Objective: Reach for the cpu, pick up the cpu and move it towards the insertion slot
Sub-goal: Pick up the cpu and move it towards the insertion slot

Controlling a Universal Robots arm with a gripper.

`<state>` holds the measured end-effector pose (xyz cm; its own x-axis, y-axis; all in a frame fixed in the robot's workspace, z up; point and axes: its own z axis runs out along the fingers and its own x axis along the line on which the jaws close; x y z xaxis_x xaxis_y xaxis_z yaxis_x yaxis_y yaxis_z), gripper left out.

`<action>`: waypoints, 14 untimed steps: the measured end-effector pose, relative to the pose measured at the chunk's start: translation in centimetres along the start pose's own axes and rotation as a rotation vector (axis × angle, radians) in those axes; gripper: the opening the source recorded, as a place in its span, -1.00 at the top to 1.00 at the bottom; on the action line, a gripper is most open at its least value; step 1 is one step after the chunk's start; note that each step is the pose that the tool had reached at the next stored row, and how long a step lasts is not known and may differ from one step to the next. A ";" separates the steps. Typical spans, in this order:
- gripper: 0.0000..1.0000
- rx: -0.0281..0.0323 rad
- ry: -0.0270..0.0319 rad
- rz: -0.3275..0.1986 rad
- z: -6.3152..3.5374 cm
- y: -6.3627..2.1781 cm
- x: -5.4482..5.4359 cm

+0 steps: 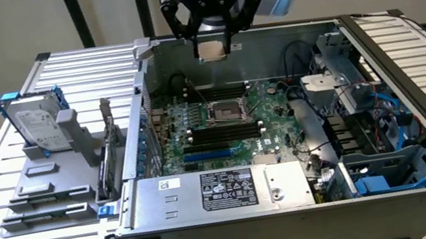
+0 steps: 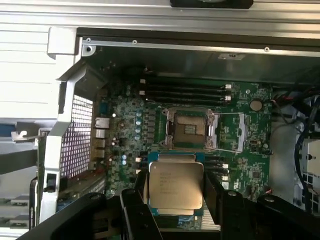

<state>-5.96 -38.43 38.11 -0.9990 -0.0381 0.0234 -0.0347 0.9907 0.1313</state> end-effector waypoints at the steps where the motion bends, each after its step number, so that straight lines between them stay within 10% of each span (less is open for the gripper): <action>1: -0.09 0.0013 0.0000 0.000 0.18 0.33 -0.2; 14: -0.09 0.0421 0.0065 0.002 1.35 4.05 -1.9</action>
<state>-4.28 -34.17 37.27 -0.9989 -0.0371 0.0301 -0.0343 0.9954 0.0895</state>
